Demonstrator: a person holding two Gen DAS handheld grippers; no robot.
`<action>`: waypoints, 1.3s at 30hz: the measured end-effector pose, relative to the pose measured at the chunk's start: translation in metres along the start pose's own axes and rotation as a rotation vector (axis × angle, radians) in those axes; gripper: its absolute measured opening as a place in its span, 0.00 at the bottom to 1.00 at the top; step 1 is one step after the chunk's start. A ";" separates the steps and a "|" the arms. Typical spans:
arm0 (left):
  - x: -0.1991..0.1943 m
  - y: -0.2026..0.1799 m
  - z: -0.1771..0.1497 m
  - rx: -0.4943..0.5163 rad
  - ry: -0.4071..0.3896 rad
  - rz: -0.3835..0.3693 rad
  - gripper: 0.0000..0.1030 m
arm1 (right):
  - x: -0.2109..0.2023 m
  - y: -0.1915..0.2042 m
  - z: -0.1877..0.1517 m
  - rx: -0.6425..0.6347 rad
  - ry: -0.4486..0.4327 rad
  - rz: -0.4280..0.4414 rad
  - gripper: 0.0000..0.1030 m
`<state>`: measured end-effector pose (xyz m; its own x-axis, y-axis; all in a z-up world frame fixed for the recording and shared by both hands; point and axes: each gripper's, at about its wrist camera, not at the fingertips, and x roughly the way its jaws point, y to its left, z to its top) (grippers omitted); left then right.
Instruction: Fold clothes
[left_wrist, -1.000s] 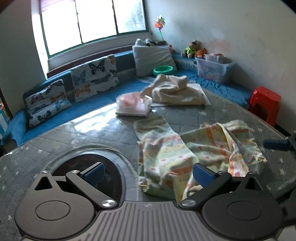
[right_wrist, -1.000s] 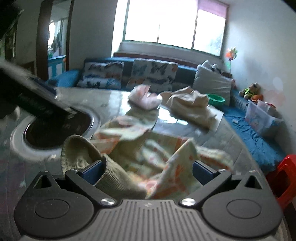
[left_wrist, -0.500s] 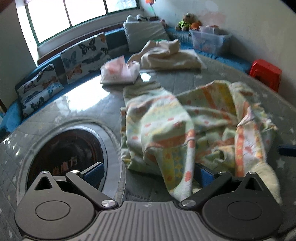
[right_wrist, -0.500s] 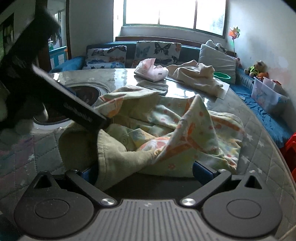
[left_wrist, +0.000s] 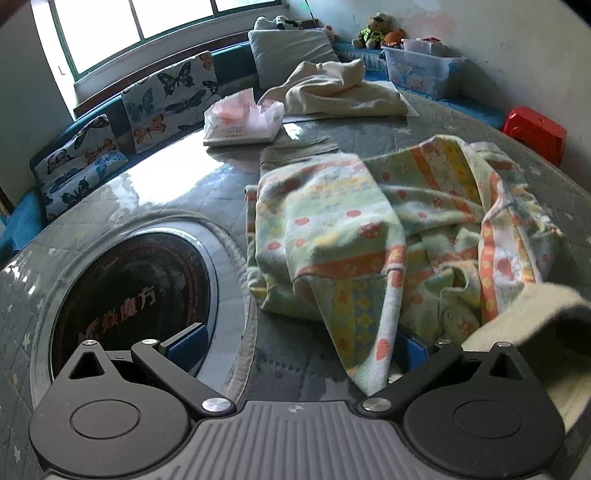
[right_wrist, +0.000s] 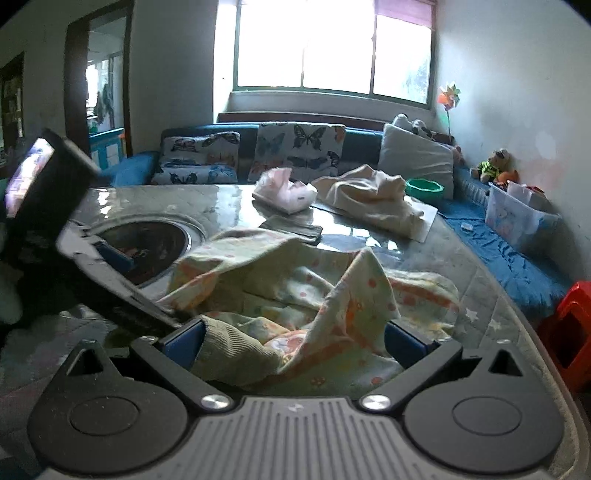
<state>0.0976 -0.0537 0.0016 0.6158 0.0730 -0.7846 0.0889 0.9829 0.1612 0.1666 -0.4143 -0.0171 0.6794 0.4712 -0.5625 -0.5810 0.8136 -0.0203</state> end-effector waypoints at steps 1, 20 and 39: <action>0.000 0.000 -0.002 0.004 0.003 -0.001 1.00 | 0.005 0.000 -0.001 0.007 0.007 -0.004 1.00; -0.005 0.013 -0.010 0.002 0.017 -0.003 1.00 | 0.068 -0.012 -0.016 0.091 0.121 -0.047 1.00; -0.031 -0.002 0.029 0.015 -0.094 -0.026 1.00 | 0.023 -0.021 0.007 0.069 0.081 0.008 1.00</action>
<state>0.1008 -0.0627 0.0431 0.6839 0.0303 -0.7289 0.1174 0.9815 0.1510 0.1974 -0.4183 -0.0237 0.6351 0.4509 -0.6272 -0.5519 0.8330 0.0400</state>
